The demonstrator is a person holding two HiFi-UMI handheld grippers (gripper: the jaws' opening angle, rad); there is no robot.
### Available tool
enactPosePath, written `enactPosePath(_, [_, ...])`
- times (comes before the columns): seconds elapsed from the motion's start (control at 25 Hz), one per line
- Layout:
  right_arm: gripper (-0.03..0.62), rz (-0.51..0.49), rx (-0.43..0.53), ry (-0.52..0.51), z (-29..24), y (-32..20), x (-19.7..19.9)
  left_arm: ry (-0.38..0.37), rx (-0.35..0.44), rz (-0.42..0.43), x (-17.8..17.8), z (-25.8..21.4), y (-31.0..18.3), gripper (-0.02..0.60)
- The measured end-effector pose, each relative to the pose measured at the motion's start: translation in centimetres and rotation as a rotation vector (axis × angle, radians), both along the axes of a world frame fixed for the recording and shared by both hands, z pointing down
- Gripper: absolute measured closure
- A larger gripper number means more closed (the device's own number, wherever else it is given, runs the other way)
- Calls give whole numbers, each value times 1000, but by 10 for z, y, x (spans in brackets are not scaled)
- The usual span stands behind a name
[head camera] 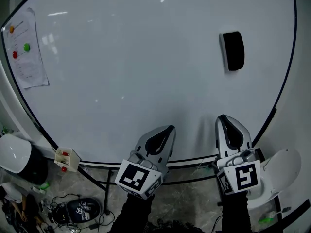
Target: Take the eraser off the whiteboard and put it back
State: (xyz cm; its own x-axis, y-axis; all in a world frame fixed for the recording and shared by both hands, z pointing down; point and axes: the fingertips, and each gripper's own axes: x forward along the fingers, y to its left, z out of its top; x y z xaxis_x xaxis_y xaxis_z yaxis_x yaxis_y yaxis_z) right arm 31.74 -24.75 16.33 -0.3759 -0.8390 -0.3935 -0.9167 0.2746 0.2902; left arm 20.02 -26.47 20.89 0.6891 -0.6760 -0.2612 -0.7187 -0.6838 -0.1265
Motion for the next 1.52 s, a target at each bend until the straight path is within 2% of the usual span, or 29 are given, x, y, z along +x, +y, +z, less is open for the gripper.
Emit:
enactPosePath(0.12, [581, -15, 16, 6, -8, -8, 6, 2, 6, 9, 5, -1, -3, 575])
enactPosePath(0.2, [553, -4, 47, -13, -17, -12, 14, 2, 8, -5, 5, -2, -6, 575])
enactPosePath(0.32, [426, 34, 131, -57, -36, -14, 30, 6, 5, -17, 4, -1, -9, 575])
enactPosePath(0.44, [330, 66, 174, -65, -52, -25, 43, 12, 0, -26, 5, -1, -11, 575])
enactPosePath(0.64, [266, 99, 179, -16, -76, -58, 49, -3, -7, -22, 8, 2, -14, 575])
enactPosePath(1.04, [266, 184, 190, 10, -100, -106, 64, 18, -37, -71, -8, 9, -23, 575])
enactPosePath(1.36, [269, 126, 190, 16, -102, -109, 61, 10, -47, -78, -7, 14, -25, 575])
enactPosePath(1.52, [312, 129, 177, 16, -102, -109, 65, 9, -51, -72, -3, 15, -25, 575])
